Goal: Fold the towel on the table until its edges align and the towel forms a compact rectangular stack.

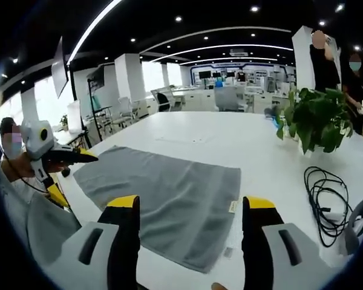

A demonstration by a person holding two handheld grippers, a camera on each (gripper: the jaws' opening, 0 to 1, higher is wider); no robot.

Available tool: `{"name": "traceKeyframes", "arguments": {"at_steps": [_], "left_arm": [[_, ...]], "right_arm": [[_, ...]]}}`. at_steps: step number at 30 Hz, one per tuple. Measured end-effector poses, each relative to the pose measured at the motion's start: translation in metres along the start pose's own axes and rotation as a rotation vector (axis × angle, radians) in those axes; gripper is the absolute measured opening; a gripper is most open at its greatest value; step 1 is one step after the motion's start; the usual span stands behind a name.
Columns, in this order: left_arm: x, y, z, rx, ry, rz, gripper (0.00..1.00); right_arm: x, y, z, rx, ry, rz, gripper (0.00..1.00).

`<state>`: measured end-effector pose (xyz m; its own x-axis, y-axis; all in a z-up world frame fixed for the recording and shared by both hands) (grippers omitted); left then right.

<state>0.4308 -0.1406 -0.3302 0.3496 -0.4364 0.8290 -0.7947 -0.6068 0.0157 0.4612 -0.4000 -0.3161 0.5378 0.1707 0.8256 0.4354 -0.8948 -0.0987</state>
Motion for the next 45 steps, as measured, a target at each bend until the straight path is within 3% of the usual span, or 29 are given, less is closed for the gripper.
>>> {"name": "traceKeyframes", "arguments": {"at_steps": [16,25,32,45], "left_arm": [[0.005,0.009,0.03,-0.103,-0.029,0.053,0.88],[0.018,0.028,0.051,-0.166,-0.019,0.041,0.85],[0.026,0.039,0.064,-0.2,-0.03,0.087,0.84],[0.021,0.049,0.083,-0.26,-0.087,0.152,0.78]], "right_arm": [[0.008,0.02,0.001,-0.003,-0.035,-0.04,0.67],[0.013,0.025,0.002,-0.004,-0.042,-0.048,0.66],[0.014,0.029,0.007,0.001,-0.052,-0.057,0.66],[0.018,0.055,0.004,-0.026,-0.059,-0.057,0.65]]}}
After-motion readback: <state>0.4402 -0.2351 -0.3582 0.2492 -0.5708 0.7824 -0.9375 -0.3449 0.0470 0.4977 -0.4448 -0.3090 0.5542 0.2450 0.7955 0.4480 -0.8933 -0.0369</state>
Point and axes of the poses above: the point that each gripper's makers call its tool centre point, and the gripper's own axes: z roughly forward along the fingers, y roughly to its right, x roughly out of its top, the point moved 6 cm from there along -z, roughly backward along the fingers, and after that the axes turned 8 degrees about -y, right-handed, at the moved point
